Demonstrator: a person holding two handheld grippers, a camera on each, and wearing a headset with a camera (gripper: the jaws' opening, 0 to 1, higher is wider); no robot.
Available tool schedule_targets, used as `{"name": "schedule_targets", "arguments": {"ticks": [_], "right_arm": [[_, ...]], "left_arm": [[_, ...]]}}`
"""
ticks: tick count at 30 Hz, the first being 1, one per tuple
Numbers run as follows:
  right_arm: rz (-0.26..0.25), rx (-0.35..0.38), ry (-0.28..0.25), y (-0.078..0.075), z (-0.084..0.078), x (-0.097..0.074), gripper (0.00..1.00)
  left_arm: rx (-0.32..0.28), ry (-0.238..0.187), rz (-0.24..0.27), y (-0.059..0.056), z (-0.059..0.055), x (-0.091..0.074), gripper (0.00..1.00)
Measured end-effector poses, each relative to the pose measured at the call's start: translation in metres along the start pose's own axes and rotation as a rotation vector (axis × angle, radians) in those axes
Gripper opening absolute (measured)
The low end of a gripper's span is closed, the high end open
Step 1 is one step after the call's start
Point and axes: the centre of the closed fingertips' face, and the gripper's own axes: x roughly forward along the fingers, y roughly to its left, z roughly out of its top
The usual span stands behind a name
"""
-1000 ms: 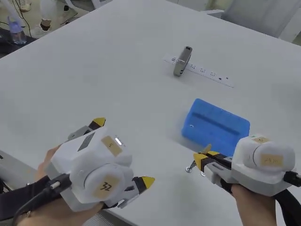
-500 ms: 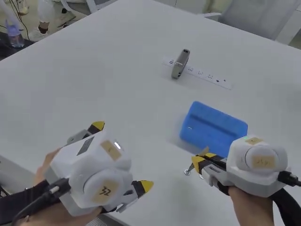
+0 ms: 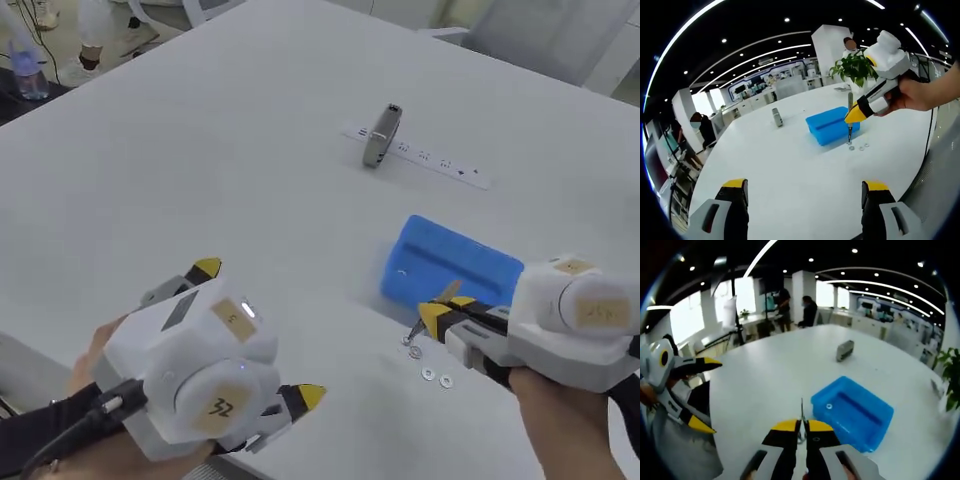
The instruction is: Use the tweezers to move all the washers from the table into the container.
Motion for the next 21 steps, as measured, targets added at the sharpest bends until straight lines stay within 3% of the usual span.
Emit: {"name": "schedule_targets", "arguments": {"ticks": [6,10,16,21], "right_arm": [[-0.047,-0.013,-0.066,-0.018,0.028,-0.002,0.01],[-0.063,-0.01,-0.084,-0.027,0.038,0.005,0.02],[-0.098,-0.005,-0.098,-0.042,0.045,0.013,0.02],[-0.104,0.007,-0.096,-0.052,0.039,0.031,0.02]], "left_arm": [[-0.006,0.001,0.009,0.002,0.0,0.0,0.96],[-0.003,0.004,0.009,0.002,-0.001,0.0,0.96],[-0.001,0.01,-0.005,-0.001,-0.002,0.001,0.96],[0.007,0.016,-0.013,-0.003,-0.003,0.001,0.96]]}}
